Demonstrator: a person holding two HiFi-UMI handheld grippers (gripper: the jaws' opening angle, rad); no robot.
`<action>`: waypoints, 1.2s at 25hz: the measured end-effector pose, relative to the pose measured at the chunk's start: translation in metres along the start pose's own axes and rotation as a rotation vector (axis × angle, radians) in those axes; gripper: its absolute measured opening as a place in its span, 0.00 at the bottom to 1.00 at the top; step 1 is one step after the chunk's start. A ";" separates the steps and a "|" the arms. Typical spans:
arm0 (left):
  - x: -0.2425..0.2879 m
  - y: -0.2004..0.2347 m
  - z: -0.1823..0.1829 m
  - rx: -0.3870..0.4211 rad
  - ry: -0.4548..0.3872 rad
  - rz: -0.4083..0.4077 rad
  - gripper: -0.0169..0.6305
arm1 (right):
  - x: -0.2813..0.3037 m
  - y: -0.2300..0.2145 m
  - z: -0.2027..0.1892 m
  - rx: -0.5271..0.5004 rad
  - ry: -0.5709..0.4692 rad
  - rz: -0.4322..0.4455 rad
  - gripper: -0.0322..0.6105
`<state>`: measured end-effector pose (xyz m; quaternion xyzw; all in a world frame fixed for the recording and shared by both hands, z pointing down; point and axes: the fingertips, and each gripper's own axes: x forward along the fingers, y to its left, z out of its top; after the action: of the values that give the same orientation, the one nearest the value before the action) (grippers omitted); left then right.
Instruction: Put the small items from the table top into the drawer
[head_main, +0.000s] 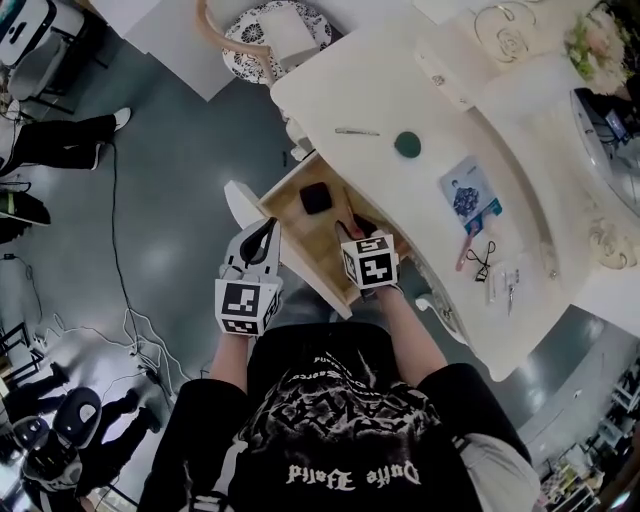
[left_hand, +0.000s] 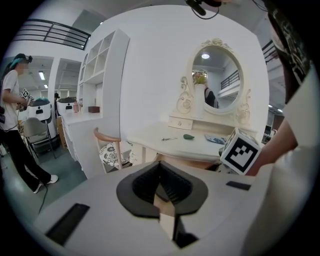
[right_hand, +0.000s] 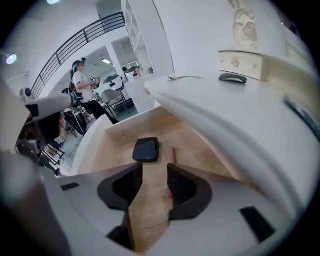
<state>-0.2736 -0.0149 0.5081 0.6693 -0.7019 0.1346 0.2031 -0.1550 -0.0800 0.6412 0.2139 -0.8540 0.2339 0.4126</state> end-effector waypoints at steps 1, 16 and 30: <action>0.000 -0.002 0.001 0.001 -0.003 -0.005 0.05 | -0.004 0.002 0.001 -0.001 -0.005 0.007 0.30; -0.001 -0.032 0.003 -0.013 -0.035 -0.056 0.05 | -0.070 0.012 0.026 -0.078 -0.158 0.003 0.32; 0.006 -0.068 0.019 0.027 -0.062 -0.120 0.05 | -0.152 -0.001 0.058 -0.077 -0.351 -0.064 0.28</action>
<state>-0.2085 -0.0332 0.4885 0.7166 -0.6647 0.1107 0.1799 -0.1031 -0.0877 0.4869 0.2626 -0.9140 0.1466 0.2723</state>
